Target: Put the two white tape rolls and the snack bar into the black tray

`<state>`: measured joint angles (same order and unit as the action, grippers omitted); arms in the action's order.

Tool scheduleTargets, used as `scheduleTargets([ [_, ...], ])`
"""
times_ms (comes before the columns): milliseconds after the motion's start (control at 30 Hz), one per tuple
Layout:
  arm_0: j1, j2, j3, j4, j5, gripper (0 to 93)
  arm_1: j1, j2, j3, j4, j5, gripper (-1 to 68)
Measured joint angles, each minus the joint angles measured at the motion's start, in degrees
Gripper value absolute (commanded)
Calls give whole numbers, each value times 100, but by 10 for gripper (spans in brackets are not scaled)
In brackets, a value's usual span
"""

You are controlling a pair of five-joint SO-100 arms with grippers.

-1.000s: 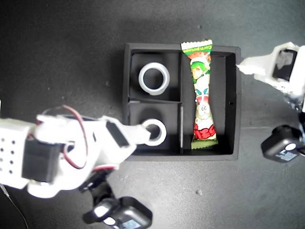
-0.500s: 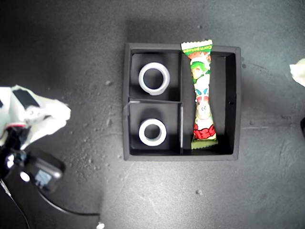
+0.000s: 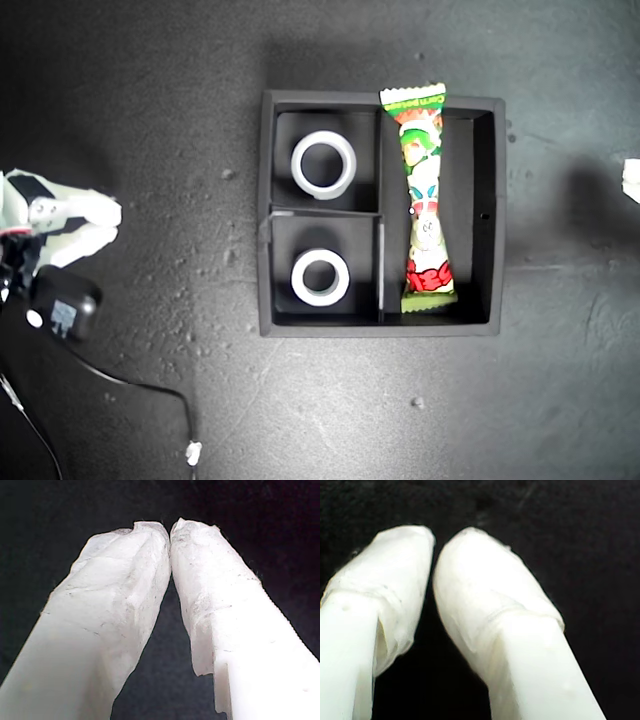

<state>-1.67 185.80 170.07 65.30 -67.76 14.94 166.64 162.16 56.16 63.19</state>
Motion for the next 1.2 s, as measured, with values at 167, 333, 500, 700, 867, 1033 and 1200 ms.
scheduleTargets([
  [167,0,554,316,378,-70,1,-167,800,703,-18,237,-6],
  [333,0,554,527,396,-158,1,-220,1301,1213,-9,475,-7],
  [500,26,554,642,396,-237,5,-281,2057,1564,255,668,-5],
  [700,176,554,650,492,-677,2,-272,2206,1617,457,686,3],
  [867,176,554,650,879,-729,3,-431,2206,1617,1072,686,35],
  [1033,229,554,650,1187,-712,3,-176,2215,1617,1811,686,35],
  [1200,246,554,650,1222,-290,4,-211,2276,1617,1881,686,35],
])
